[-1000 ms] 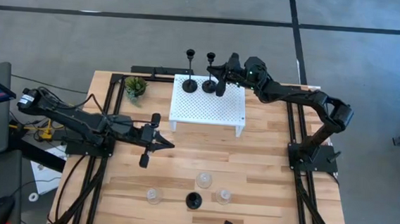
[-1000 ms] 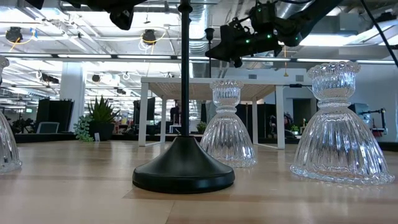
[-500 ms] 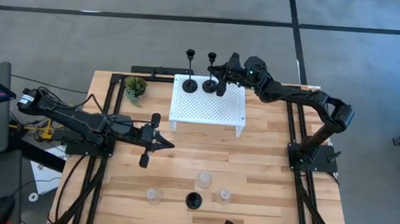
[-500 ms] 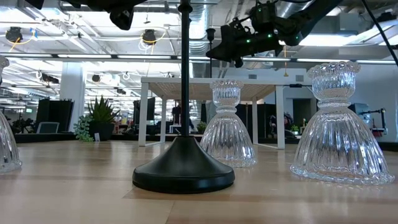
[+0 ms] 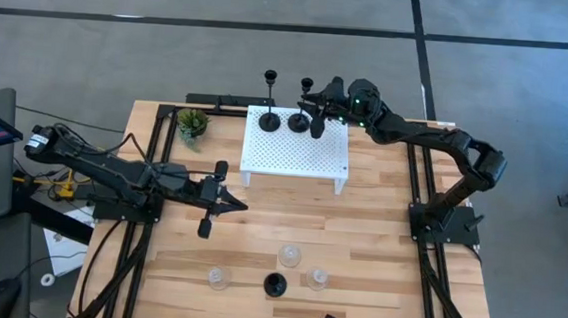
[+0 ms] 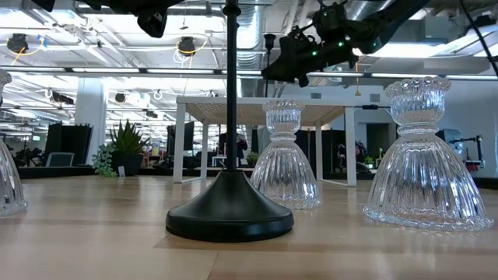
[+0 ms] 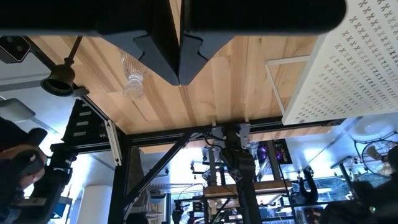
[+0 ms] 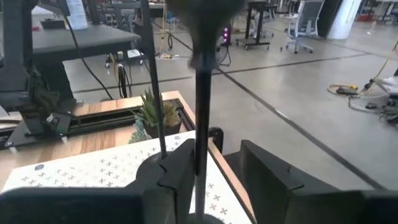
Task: Pick & Place candle stick holders
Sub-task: Put the top black candle holder on the shelf, then put the black candle holder on the shelf
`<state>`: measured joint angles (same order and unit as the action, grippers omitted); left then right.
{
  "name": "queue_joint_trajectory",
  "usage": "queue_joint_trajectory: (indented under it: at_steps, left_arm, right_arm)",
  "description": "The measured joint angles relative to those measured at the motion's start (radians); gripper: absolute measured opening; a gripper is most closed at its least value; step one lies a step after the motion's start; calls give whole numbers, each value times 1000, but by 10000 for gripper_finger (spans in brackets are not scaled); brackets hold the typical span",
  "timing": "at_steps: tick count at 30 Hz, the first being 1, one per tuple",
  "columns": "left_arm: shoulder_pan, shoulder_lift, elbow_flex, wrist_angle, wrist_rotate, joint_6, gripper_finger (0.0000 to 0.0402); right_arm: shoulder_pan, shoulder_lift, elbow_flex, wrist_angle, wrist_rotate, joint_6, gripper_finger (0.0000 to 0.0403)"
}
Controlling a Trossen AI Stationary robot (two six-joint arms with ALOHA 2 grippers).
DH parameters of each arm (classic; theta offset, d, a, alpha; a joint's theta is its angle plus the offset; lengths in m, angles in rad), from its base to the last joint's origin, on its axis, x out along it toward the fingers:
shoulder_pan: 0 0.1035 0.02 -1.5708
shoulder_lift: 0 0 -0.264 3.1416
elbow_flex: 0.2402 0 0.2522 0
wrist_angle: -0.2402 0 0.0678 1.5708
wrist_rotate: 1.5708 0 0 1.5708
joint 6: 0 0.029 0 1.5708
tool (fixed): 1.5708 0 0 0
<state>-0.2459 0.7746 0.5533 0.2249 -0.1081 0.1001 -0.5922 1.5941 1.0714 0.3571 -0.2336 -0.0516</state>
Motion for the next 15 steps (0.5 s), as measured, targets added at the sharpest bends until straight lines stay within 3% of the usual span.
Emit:
queue_joint_trajectory:
  at_steps: [15]
  left_arm:
    - [0,0,0,0,0,0,5]
  right_arm:
    - [0,-291,0,-307,2,-58,173]
